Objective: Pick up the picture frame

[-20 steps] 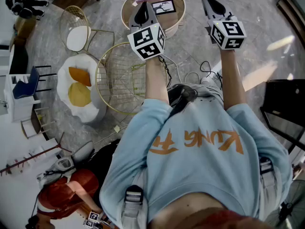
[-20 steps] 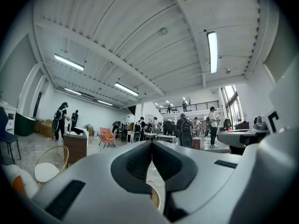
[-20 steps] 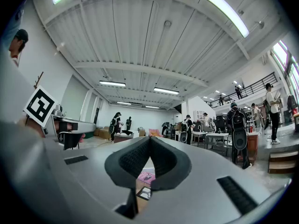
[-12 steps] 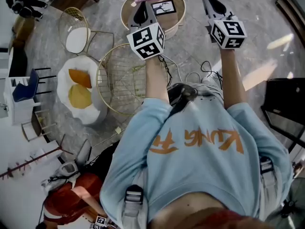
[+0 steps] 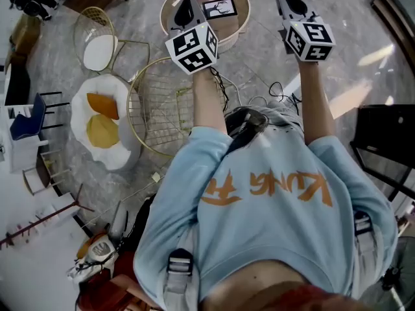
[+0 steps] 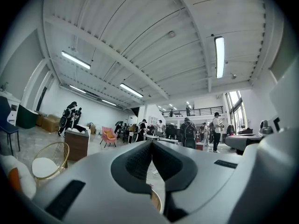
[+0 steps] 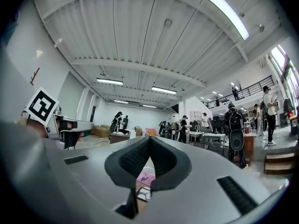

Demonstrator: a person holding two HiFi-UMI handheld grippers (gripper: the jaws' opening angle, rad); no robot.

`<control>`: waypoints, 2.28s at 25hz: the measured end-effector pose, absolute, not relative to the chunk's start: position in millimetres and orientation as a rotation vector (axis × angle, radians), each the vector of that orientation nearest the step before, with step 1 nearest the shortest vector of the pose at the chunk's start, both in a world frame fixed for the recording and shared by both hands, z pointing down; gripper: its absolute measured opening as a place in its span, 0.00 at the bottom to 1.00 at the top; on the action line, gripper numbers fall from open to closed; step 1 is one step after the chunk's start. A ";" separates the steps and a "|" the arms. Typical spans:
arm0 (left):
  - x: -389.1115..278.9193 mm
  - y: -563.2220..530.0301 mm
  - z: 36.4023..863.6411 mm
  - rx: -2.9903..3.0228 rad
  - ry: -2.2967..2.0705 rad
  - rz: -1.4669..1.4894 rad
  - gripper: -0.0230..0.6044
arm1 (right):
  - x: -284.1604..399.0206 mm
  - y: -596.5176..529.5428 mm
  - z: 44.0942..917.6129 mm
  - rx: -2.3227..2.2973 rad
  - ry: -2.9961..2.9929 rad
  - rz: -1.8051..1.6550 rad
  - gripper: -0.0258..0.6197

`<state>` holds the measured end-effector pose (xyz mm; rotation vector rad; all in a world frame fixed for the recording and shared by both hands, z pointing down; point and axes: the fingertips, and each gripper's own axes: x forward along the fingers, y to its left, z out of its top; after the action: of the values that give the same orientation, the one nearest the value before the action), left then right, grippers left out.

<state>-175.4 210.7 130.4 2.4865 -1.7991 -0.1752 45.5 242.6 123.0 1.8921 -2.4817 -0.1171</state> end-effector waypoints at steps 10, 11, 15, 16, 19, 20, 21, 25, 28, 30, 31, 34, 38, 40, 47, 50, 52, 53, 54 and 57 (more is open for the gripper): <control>-157.9 197.5 142.3 2.494 -1.767 -0.167 0.07 | 57.9 228.4 125.9 1.894 -2.492 -0.094 0.04; -158.5 196.2 140.9 2.493 -1.772 -0.166 0.07 | 57.8 225.9 125.4 1.888 -2.497 -0.092 0.04; -171.8 182.4 135.6 2.458 -1.823 -0.179 0.07 | 52.3 206.5 120.1 1.856 -2.528 -0.093 0.04; -174.8 178.4 136.2 2.449 -1.834 -0.179 0.07 | 51.0 201.4 119.9 1.852 -2.535 -0.091 0.04; -183.2 166.4 140.2 2.425 -1.867 -0.166 0.07 | 45.4 183.2 122.3 1.832 -2.564 -0.079 0.04; -185.5 160.4 141.3 2.418 -1.877 -0.161 0.07 | 43.3 174.4 123.4 1.823 -2.575 -0.073 0.04; -186.9 152.6 142.1 2.412 -1.886 -0.158 0.07 | 42.1 164.4 124.3 1.814 -2.584 -0.069 0.04; -185.5 119.0 146.3 2.380 -1.908 -0.142 0.07 | 45.2 124.8 128.2 1.787 -2.603 -0.045 0.04; -177.5 92.4 151.9 2.373 -1.906 -0.094 0.07 | 55.0 92.1 129.3 1.799 -2.609 -0.003 0.04; -170.8 72.9 157.4 2.359 -1.902 -0.067 0.07 | 62.7 70.5 131.7 1.799 -2.610 0.022 0.04; -167.0 63.6 159.5 2.350 -1.901 -0.057 0.07 | 66.7 60.4 133.1 1.794 -2.610 0.033 0.04; -148.7 43.7 163.2 2.336 -1.892 -0.023 0.07 | 86.0 37.9 137.0 1.795 -2.595 0.072 0.04; -135.7 4.8 189.2 2.279 -1.888 0.025 0.07 | 99.2 -7.3 160.6 1.758 -2.572 0.139 0.04; -131.1 -21.8 205.6 2.245 -1.884 0.065 0.07 | 98.4 -38.6 176.6 1.728 -2.571 0.185 0.04; -104.4 -82.3 261.3 2.175 -1.842 0.212 0.07 | 103.1 -115.6 242.8 1.625 -2.551 0.371 0.04; -99.8 -102.1 285.6 2.109 -1.856 0.244 0.07 | 109.8 -143.8 265.8 1.587 -2.550 0.420 0.04; -92.8 -114.3 292.8 2.099 -1.862 0.261 0.07 | 114.0 -160.7 274.7 1.576 -2.557 0.445 0.04; -88.8 -118.6 294.2 2.101 -1.861 0.270 0.07 | 115.9 -167.0 277.1 1.573 -2.562 0.457 0.04; -85.3 -122.0 293.8 2.106 -1.859 0.274 0.07 | 117.7 -172.5 277.8 1.572 -2.568 0.468 0.04; -82.5 -128.4 283.9 2.127 -1.866 0.261 0.07 | 120.1 -185.9 270.9 1.577 -2.599 0.474 0.04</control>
<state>-82.5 -128.4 283.9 2.1269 -1.8665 0.2615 120.1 -185.9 270.9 1.5773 -2.5987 0.4742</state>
